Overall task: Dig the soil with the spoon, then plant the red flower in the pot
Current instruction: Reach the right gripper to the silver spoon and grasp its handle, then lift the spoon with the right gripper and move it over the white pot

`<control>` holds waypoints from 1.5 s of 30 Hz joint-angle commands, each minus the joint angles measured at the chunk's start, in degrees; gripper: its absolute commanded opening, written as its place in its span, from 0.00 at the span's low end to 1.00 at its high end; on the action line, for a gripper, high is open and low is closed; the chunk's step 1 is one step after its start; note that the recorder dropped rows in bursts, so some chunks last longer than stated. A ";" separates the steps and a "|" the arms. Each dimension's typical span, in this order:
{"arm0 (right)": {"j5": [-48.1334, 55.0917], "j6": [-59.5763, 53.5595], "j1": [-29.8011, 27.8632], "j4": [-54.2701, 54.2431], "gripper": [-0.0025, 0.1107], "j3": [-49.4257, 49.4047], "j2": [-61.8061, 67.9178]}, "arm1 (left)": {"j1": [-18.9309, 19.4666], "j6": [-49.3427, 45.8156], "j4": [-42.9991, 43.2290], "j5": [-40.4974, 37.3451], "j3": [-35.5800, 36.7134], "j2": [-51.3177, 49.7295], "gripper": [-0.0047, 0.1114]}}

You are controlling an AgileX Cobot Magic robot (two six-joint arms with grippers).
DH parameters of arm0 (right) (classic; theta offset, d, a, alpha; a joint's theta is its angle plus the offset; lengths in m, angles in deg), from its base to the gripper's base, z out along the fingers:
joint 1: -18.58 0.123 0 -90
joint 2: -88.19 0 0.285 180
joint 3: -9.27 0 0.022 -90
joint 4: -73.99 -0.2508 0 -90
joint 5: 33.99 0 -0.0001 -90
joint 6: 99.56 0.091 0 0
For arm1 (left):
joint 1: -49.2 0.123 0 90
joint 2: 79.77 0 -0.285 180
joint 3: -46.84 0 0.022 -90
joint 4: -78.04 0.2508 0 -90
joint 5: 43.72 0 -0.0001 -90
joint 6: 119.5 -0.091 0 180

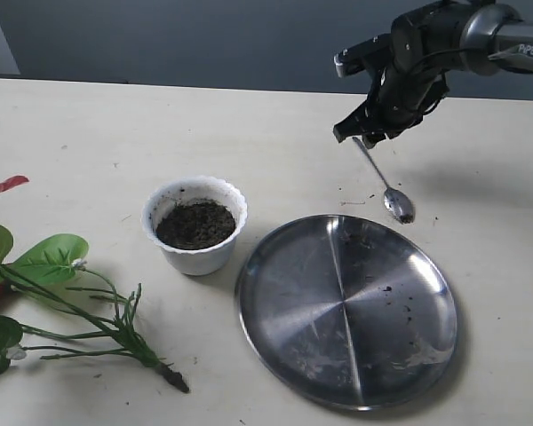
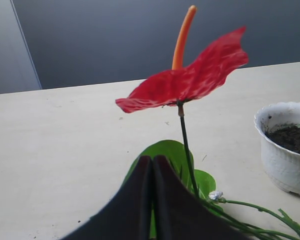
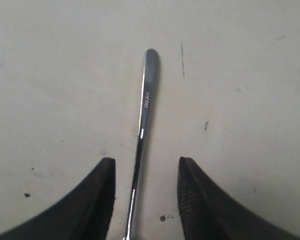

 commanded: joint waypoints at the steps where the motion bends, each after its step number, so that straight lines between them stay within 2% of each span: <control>1: -0.12 -0.41 -0.27 0.04 0.38 0.32 2.30 | -0.31 0.25 0.02 0.54 -0.13 0.07 0.05; 11: -1.55 -0.41 -0.27 1.72 0.37 0.32 5.98 | -0.31 0.25 0.02 0.54 -0.13 0.07 0.05; 13: -1.56 -0.41 -0.27 1.60 0.30 0.32 6.38 | -0.31 0.25 0.02 0.54 -0.13 0.07 0.05; 17: -1.68 -0.41 -0.27 1.40 0.04 0.32 6.49 | -0.31 0.25 0.02 0.54 -0.13 0.07 0.05; 18: -1.80 -0.41 -0.27 1.40 0.02 0.32 6.49 | -0.31 0.25 0.02 0.54 -0.13 0.07 0.05; 25: -2.05 -0.41 -0.27 1.40 0.02 0.32 5.36 | -0.31 0.25 0.02 0.54 -0.13 0.07 0.05; 33: -9.66 0.92 -0.27 -2.84 0.02 0.32 -3.38 | -0.31 0.25 0.02 0.54 -0.13 0.07 0.05; 35: -11.26 0.92 -0.27 -7.55 0.02 0.32 -5.71 | -0.31 0.25 0.02 0.54 -0.13 0.07 0.05; 37: -11.92 -0.49 -0.27 -17.57 0.02 0.32 -8.71 | -0.31 0.25 0.02 0.54 -0.13 0.07 0.05; 38: -12.07 -7.37 0.40 -27.47 0.02 0.32 -10.23 | -0.31 0.25 0.02 0.54 -0.13 0.07 0.05; 39: -12.07 -11.04 0.56 -31.82 0.02 0.21 -10.81 | -0.31 0.25 0.02 0.54 -0.13 0.07 0.05; 40: -11.24 -21.44 1.52 -44.42 0.02 0.08 -11.37 | -0.31 0.25 0.02 0.54 -0.13 0.07 0.05; 41: -10.26 -25.73 1.95 -50.64 0.02 0.08 -11.51 | -0.31 0.25 0.02 0.54 -0.13 0.07 0.05; 42: -7.74 -35.93 3.23 -62.77 0.02 0.08 -11.51 | -0.31 0.25 0.02 0.54 -0.13 0.07 0.05; 44: -5.02 -50.50 5.77 -75.96 0.02 -1.01 -11.51 | -0.31 0.25 0.02 0.54 -0.13 0.07 0.05; 45: -4.36 -54.87 7.25 -79.26 0.02 -1.81 -11.51 | -0.31 0.25 0.02 0.54 -0.13 0.07 0.05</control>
